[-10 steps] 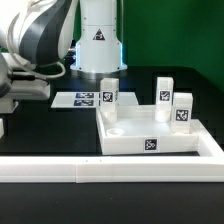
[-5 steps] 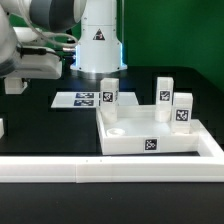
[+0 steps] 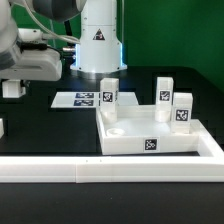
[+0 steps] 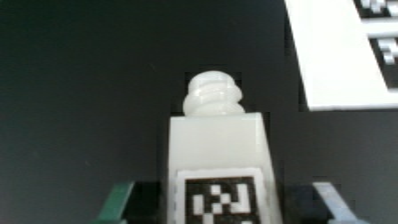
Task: Assemble square table
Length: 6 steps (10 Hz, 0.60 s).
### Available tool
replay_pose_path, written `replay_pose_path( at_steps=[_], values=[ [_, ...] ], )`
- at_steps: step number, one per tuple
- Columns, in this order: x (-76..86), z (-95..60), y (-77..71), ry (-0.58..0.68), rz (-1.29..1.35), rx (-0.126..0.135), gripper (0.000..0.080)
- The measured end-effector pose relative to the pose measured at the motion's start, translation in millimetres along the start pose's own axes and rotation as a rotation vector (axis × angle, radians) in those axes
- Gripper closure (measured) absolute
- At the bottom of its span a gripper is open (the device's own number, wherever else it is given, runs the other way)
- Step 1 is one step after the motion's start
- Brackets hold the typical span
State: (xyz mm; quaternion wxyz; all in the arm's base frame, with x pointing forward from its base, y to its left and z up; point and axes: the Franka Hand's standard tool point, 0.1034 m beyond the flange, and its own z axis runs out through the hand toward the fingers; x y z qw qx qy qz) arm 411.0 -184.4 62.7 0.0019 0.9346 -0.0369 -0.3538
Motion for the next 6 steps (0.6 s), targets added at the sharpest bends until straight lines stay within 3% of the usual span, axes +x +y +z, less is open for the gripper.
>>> replay_pose_path(
  at_steps=[1,4,6],
  values=[
    [2.8,-10.3,-9.5,0.050,0.011,0.024,0.0512],
    [13.2,-52.7,-25.5,0.235,0.019,0.061,0.0511],
    [22.1,-73.5,-24.1,0.376,0.024,0.050,0.0511]
  ],
)
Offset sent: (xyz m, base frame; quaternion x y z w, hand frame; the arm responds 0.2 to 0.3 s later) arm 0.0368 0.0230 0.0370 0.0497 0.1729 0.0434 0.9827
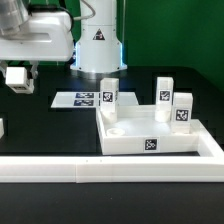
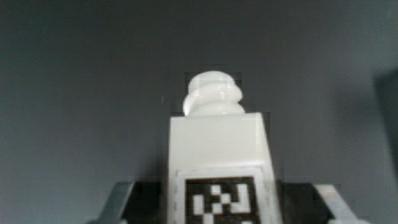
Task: Assemble square table
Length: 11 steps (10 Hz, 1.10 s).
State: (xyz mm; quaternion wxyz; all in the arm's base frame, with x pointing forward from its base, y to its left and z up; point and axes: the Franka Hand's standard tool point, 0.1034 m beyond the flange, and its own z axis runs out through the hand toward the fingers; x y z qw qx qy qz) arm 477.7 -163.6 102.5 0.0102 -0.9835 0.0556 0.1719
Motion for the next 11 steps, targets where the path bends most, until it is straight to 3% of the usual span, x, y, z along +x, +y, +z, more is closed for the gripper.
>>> replay_pose_path(
  at_steps=[3,4,5,6,7,8,10,11],
  values=[
    [4.0,2.0,7.4,0.194,-0.001,-0.034,0.0511],
    [5.8,1.4,7.0,0.256,0.018,-0.034,0.0511],
    [9.7,-3.1,-0.9,0.358,0.054,-0.008,0.0511],
    [10.2,-6.5,-11.8,0.374,0.080,0.016,0.0511],
    [18.8,-14.2,-21.3,0.383,0.095,0.025,0.0511],
    [27.3,-22.2,-31.0,0.400,0.099,0.027,0.0511],
    [40.6,-29.6,-47.5,0.447,0.067,0.008,0.0511],
    [39.8,-28.6,-46.2,0.443,0.067,0.008,0.0511]
  ],
)
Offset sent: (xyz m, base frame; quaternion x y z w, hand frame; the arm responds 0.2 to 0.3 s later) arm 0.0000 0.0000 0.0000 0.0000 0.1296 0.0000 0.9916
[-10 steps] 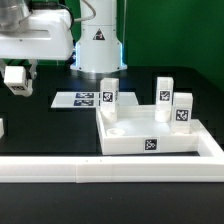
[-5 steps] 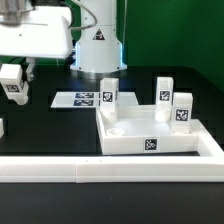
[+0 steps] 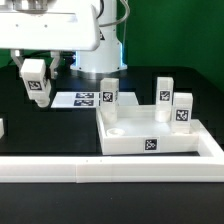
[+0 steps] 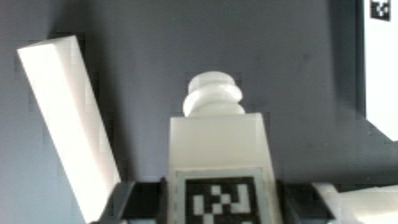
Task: Assemble square table
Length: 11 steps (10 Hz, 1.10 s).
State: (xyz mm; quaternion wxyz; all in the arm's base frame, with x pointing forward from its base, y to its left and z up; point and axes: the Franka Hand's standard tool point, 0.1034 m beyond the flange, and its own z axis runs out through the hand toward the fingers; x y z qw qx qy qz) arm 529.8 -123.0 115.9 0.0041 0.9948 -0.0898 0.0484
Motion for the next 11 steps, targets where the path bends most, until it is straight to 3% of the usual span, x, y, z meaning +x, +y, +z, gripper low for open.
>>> replay_pose_path(
  at_steps=[2,5,6,9,11],
  values=[
    [0.6,0.0,0.4,0.005,0.000,-0.002,0.0511],
    [5.1,1.9,2.2,0.088,0.009,-0.028,0.0511],
    [10.2,1.4,-5.4,0.179,0.018,-0.045,0.0511],
    [20.7,2.9,-35.3,0.206,0.036,-0.023,0.0511],
    [25.5,8.2,-56.3,0.230,0.010,-0.023,0.0511]
  ],
)
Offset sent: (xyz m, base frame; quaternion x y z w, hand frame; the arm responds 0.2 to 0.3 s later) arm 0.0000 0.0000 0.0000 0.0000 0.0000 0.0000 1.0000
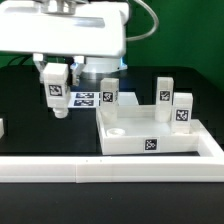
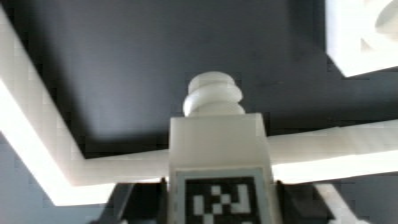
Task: Assemble square table
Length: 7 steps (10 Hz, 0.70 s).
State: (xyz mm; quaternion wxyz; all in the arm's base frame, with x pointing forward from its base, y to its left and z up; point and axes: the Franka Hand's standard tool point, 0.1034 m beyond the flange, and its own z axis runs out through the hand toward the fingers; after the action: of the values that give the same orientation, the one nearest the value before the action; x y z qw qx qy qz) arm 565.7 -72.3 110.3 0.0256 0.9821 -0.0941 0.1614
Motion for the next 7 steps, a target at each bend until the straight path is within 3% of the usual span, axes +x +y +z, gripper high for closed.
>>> replay_pose_path(
  at_steps=[4,5,7],
  values=[
    [0.2,-0.2,-2.3,0.012,-0.003,-0.003,0.0511],
    [-0.8,-1.8,-2.0,0.057,-0.020,-0.017,0.0511],
    [-1.8,-2.0,-20.9,0.058,-0.033,0.001,0.0511]
  ],
)
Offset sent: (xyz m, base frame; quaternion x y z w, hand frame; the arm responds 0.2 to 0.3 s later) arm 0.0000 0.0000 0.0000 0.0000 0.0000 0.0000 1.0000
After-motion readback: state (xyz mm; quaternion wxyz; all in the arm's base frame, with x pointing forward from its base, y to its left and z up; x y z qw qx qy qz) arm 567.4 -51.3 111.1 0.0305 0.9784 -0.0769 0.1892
